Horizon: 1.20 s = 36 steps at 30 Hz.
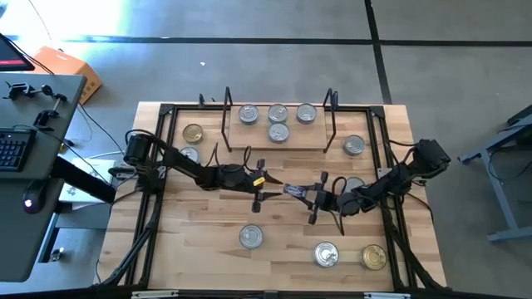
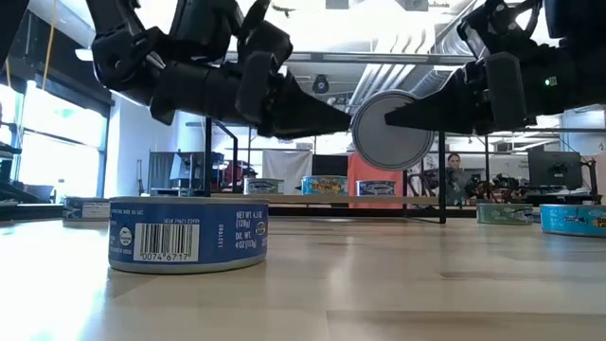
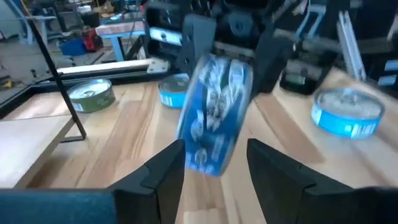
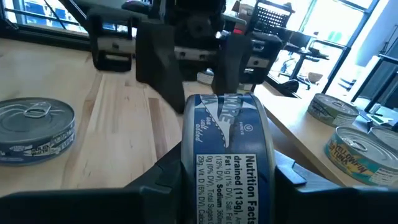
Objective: Stack canned seafood by type on shelf
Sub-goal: Put the dark blue tuna can aligned with the other dark blue tuna can on the shelf
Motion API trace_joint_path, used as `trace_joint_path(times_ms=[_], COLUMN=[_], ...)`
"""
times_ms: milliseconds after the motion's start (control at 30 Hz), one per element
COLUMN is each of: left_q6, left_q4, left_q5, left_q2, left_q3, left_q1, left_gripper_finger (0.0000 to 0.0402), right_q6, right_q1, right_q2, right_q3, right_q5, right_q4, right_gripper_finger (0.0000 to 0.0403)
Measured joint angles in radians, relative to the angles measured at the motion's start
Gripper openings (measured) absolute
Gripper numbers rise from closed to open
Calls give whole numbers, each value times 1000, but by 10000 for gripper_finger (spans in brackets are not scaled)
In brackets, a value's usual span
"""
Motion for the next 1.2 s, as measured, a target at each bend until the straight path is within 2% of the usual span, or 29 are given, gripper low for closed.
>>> trace_joint_path(times_ms=[100,233,433,667,800,933,1100,1200], left_q6=[-40,-41,40,179,246,263,292,272], left_q4=[10,8,7,-36,-105,-121,-152,-183], left_q5=[36,77,79,23,2,-25,-47,-57], left_q2=[-2,-2,-2,-2,-2,-2,-2,-2], left_q3=[1,1,11,59,74,74,74,74], left_q1=[13,22,27,-3,-23,-37,-47,-47], left_gripper_finger=[183,226,290,298,283,236,132,122], right_q6=[2,2,3,-51,-89,-76,44,53], right_q1=[0,-1,-11,-35,-35,-35,-35,-35], right_q2=[0,0,0,0,0,0,-1,-26], right_q3=[0,0,2,55,73,75,76,76], right_q5=[-1,-2,-54,-141,-148,-146,-144,-144], right_q4=[0,1,26,11,-16,-23,-27,-40], right_gripper_finger=[117,117,117,117,117,123,192,226])
